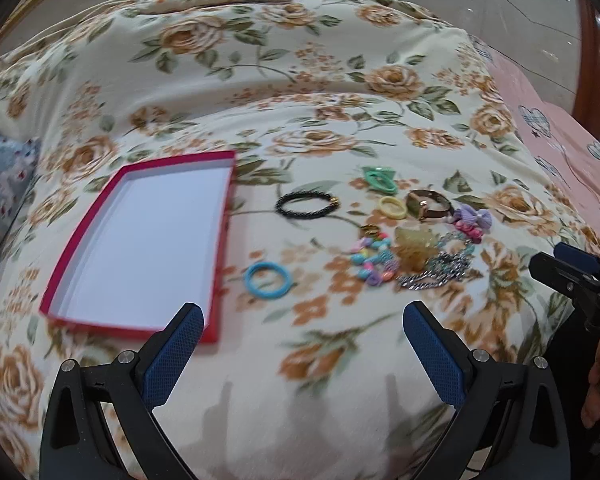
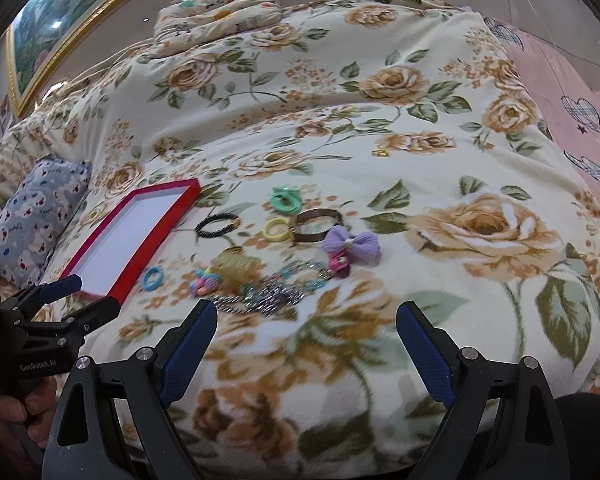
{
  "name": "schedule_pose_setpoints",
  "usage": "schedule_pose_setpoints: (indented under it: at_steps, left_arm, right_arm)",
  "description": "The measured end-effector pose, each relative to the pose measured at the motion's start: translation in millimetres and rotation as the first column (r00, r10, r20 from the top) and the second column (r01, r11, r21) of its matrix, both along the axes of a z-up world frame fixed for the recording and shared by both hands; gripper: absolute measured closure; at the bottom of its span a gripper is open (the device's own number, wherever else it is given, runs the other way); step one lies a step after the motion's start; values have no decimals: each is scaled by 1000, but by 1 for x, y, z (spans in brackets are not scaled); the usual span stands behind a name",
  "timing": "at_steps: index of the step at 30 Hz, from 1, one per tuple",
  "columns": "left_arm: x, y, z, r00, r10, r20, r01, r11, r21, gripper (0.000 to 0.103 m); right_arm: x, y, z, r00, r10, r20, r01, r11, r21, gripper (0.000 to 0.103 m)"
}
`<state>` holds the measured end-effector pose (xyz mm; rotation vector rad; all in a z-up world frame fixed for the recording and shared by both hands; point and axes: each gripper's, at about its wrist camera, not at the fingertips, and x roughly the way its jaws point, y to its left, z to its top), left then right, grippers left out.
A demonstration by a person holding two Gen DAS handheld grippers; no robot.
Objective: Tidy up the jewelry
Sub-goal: 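Grasp the yellow claw clip with the left tool while the right tool grasps the purple bow hair tie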
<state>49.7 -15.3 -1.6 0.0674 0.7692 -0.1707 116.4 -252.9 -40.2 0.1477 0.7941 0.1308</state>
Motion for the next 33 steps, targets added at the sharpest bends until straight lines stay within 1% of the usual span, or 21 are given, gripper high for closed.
schedule_pose_setpoints:
  at_steps: [4,6,9,11,15,23,25,26,28,29,30,31,32,33]
  left_arm:
    - [20,-11,-2,999,-43,-14,43,999,-8,3]
    - [30,-15,-3,998,-61,-23,60,998,-13,3]
    - [44,-21,-4,996,-79,-37,78,997,-23,3]
    - [53,-26,-5,995,-87,-44,86,996,-30,3]
    - [70,-36,-9,993,-106,-58,104,994,-45,3]
    - [101,-59,-25,983,-147,-112,141,988,-61,3]
    - [107,-64,-29,981,-152,-122,146,988,-57,8]
    - [111,-66,-32,979,-154,-130,148,987,-56,10]
    - [119,-70,-38,977,-153,-150,146,988,-56,20]
    - [121,-72,-40,976,-153,-158,146,988,-57,22]
    - [124,-74,-42,973,-157,-166,149,987,-61,27]
    - [127,-75,-44,972,-159,-171,151,987,-61,33]
    - [128,-76,-45,971,-163,-176,155,986,-61,37]
    - [130,-78,-47,969,-169,-183,160,985,-64,47]
  right_arm:
    - [15,-11,0,1000,-21,-9,21,1000,15,11]
    - [22,-15,-1,999,-28,-18,28,999,21,15]
    - [34,-21,-3,998,-44,-36,45,998,31,22]
    - [43,-25,-5,997,-56,-52,58,997,43,33]
    - [59,-31,-11,994,-68,-86,74,995,64,43]
    - [86,-40,-24,986,-78,-145,92,992,90,44]
    - [91,-40,-28,985,-76,-156,91,992,88,44]
    - [93,-40,-29,984,-75,-161,90,992,89,47]
    - [99,-39,-34,982,-71,-177,88,992,89,51]
    - [101,-39,-36,980,-70,-184,87,992,87,53]
    - [103,-40,-39,978,-69,-195,87,992,87,54]
    - [104,-40,-42,977,-68,-203,87,992,89,58]
    - [106,-41,-44,975,-66,-210,87,992,91,64]
    - [106,-41,-46,974,-63,-216,85,992,95,65]
